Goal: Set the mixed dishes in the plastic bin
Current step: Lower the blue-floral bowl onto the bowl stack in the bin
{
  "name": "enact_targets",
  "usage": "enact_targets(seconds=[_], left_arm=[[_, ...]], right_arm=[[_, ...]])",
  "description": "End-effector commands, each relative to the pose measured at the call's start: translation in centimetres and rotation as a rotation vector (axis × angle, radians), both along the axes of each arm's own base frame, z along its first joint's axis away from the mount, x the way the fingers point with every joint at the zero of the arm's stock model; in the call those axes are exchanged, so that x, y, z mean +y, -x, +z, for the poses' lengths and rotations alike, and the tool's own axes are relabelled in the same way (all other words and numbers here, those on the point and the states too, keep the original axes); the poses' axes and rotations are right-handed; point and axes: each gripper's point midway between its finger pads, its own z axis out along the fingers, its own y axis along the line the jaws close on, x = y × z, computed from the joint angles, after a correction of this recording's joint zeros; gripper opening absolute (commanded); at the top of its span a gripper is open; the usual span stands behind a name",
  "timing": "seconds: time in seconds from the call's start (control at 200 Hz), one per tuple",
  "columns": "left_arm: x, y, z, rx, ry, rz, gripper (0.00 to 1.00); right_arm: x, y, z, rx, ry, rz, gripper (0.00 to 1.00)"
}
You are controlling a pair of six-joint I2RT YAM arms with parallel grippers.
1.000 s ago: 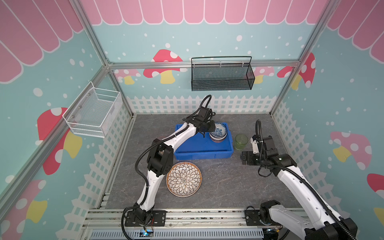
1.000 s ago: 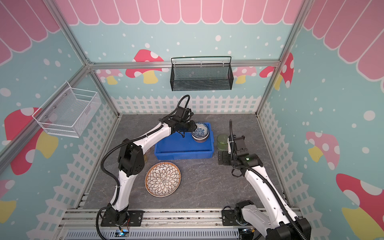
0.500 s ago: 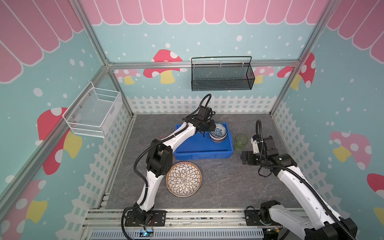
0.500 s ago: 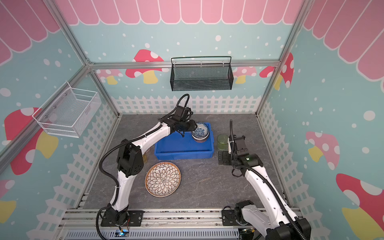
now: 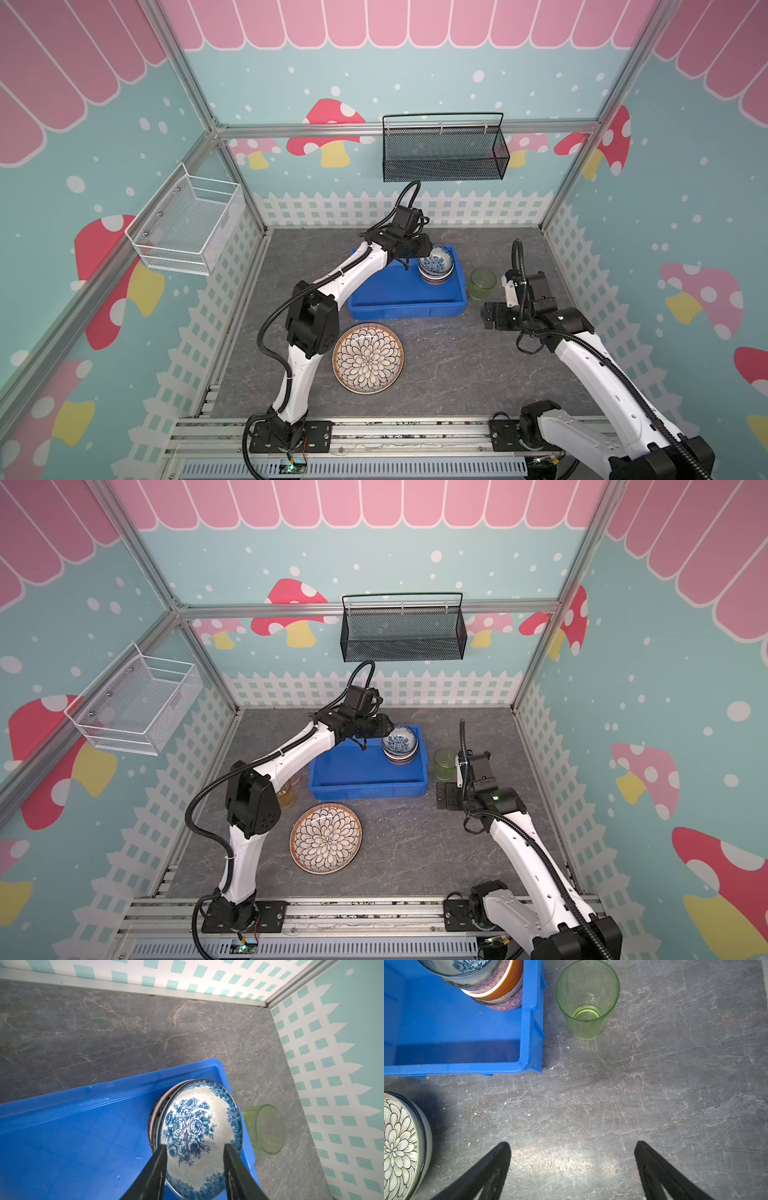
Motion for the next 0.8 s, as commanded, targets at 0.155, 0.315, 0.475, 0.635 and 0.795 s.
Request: enact_targets(seconds=[0.155, 0.315, 0.475, 0.635, 0.795], left_arm=[[-0.6, 1.0, 1.9, -0.002, 0.076, -0.025, 0.45], [-1.2, 1.2, -0.1, 0.039, 0.091, -0.038, 0.45], [-1.6, 1.2, -1.7, 0.066, 0.101, -0.046, 0.45], [-2.1, 1.1, -2.4, 0.078, 0.116, -0.060, 0.45], [-2.4, 1.1, -3.6, 0.101, 0.121, -0.065, 0.45]], right_arm=[[-0.1, 0.0, -0.2, 0.000, -0.003, 0.002, 0.97], [-0.2, 0.1, -0.2, -0.001, -0.004, 0.002, 0.97], [-0.2, 0.3, -0.3, -0.002, -0.005, 0.000, 0.97], [-0.2, 0.2, -0.4, 0.000, -0.004, -0.001, 0.97], [-0.2, 0.3, -0.5, 0.004, -0.004, -0.002, 0.97]])
